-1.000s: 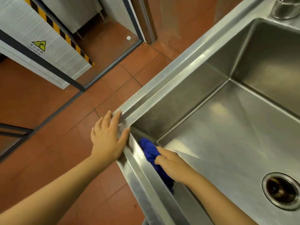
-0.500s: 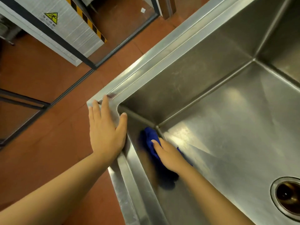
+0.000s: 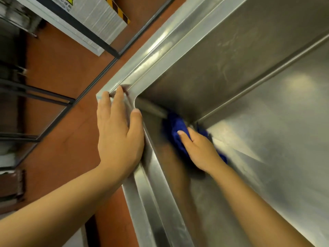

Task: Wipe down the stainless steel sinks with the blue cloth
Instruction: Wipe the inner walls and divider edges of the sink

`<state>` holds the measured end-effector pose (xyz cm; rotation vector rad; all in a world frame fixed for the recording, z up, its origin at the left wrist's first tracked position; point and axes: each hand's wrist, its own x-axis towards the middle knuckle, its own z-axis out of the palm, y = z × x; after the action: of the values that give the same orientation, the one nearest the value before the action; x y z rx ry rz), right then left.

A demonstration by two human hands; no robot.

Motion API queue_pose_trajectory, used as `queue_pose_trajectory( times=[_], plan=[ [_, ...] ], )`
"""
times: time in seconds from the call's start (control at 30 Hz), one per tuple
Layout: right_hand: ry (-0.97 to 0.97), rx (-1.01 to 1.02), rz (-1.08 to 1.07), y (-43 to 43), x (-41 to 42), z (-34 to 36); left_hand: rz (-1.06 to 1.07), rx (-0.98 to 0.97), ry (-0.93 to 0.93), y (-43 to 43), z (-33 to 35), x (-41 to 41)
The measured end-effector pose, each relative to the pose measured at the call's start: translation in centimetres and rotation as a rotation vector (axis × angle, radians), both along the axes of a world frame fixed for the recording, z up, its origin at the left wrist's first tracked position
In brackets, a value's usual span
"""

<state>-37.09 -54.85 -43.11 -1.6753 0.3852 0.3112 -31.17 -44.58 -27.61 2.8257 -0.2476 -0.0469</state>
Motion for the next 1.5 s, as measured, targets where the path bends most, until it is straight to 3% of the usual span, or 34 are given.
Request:
queue_pose_trajectory(
  times=[0.1,0.27,0.33,0.6,0.77,0.9,1.0,1.07,1.3,1.5],
  plan=[
    [0.185,-0.027,0.003,0.0,-0.2,-2.5,-0.018,0.01,-0.004,0.2,0.0,0.1],
    [-0.156,0.076,-0.059,0.3,-0.5,3.2,0.015,-0.001,0.019,-0.1,0.1,-0.1],
    [-0.189,0.106,-0.06,0.2,-0.2,3.7,0.003,0.018,0.012,0.0,0.1,0.0],
    [0.267,0.054,-0.003,-0.5,-0.2,-4.6,-0.03,0.062,0.011,0.1,0.0,0.3],
    [-0.028,0.03,-0.056,0.1,-0.7,-1.8,-0.028,0.067,0.012,0.2,0.0,0.4],
    [0.042,0.045,-0.098,-0.3,-1.1,-2.7,-0.031,0.077,0.003,0.2,-0.1,0.4],
    [0.147,-0.059,-0.037,0.0,-1.3,-2.4,-0.021,0.09,0.004,0.3,-0.2,0.5],
    [0.105,-0.112,-0.02,0.2,-2.1,-0.6,0.004,0.092,0.013,0.3,-0.2,0.6],
    [-0.234,0.149,-0.112,0.0,-8.3,9.4,0.032,0.091,0.002,-0.4,0.1,0.0],
    [0.017,-0.041,-0.093,0.1,-6.1,6.5,0.038,0.089,0.012,-0.7,0.4,-0.1]
  ],
)
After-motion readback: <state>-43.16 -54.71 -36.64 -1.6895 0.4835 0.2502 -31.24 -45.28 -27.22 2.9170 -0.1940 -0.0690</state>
